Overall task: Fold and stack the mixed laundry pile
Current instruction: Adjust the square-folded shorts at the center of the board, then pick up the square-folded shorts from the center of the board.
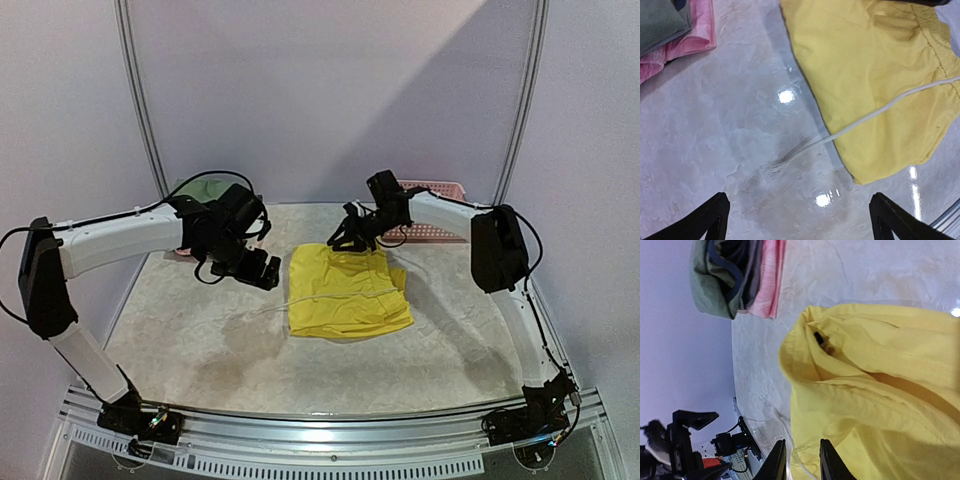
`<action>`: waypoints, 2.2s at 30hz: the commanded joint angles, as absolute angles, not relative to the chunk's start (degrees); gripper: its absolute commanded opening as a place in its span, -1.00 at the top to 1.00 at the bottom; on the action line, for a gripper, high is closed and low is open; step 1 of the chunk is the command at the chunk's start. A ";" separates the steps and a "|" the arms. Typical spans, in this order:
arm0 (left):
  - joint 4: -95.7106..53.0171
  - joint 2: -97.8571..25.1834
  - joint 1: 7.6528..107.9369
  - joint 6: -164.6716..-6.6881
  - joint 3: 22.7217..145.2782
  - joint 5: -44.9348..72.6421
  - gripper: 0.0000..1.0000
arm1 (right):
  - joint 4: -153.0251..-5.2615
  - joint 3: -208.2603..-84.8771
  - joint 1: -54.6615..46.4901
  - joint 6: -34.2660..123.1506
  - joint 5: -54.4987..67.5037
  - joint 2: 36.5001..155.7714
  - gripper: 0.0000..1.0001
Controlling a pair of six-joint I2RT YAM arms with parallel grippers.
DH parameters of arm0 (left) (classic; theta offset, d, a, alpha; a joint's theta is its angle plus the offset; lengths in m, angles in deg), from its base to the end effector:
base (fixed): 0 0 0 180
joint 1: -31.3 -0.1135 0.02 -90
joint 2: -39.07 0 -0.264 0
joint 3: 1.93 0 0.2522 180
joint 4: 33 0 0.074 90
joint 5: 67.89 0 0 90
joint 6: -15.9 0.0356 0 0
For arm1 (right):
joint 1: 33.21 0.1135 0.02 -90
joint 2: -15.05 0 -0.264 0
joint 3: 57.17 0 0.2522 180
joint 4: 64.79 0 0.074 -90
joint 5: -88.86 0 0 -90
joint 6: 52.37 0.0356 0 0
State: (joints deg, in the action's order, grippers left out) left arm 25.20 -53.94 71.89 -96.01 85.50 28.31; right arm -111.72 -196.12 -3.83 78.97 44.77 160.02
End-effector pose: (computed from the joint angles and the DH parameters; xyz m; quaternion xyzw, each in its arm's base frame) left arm 0.2555 -0.2139 0.2545 0.1457 0.9616 -0.0725 0.2210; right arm 0.4637 0.2904 0.1598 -0.0323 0.8813 0.4709 0.0246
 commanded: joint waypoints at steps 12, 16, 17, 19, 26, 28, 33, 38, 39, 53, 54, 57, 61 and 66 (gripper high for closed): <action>12.22 -57.26 64.50 -101.26 81.32 14.73 -0.99 | -118.95 -165.85 -8.16 65.24 24.75 125.99 0.41; 9.73 -60.34 63.83 -102.32 80.91 10.82 -0.99 | -117.54 -156.89 -9.32 65.88 21.59 118.42 0.24; 9.06 -60.86 63.74 -102.60 80.71 10.36 -0.99 | -117.35 -155.47 -9.54 66.11 20.93 116.79 0.16; 8.17 -61.84 63.73 -102.80 80.57 10.03 -0.99 | -117.30 -153.06 -9.77 66.42 19.48 114.22 -0.05; 5.56 -66.65 63.64 -102.99 80.59 7.92 -0.99 | -118.63 -148.42 -9.86 67.07 17.00 109.74 -0.39; 4.84 -67.78 63.64 -103.27 80.73 7.25 -0.99 | -118.87 -147.67 -9.88 67.19 16.95 109.41 -0.40; 4.10 -71.06 63.64 -103.53 82.00 6.05 -0.99 | -118.82 -146.96 -9.89 67.76 17.07 108.59 -0.43; 3.14 -74.68 63.64 -103.69 83.75 4.62 -0.99 | -118.72 -146.83 -9.88 68.34 17.21 108.31 -0.45; 2.71 -75.44 63.64 -103.67 84.39 3.94 -0.99 | -118.77 -146.72 -9.89 68.35 17.42 108.31 -0.45; -2.01 -88.08 64.52 -108.21 94.85 -3.48 -0.61 | -119.74 -145.00 -9.94 68.80 18.29 107.44 -0.46; -2.06 -89.12 64.76 -108.46 95.93 -4.10 -0.53 | -119.82 -144.82 -9.85 68.82 18.24 107.34 -0.46; -2.70 -91.72 65.34 -109.55 98.87 -5.39 -0.25 | -119.99 -144.57 -9.87 68.85 18.27 107.04 -0.46; -3.58 -94.57 65.89 -111.35 101.47 -6.18 0.29 | -120.31 -143.97 -9.87 69.02 18.03 106.48 -0.46; -4.25 -95.20 66.91 -111.34 103.26 -6.49 0.95 | -120.48 -142.65 -9.87 69.22 17.66 105.53 -0.46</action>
State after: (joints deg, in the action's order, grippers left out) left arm -6.14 -92.67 65.32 -110.81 102.72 -6.33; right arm -119.41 -143.90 -9.71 68.85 18.04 107.94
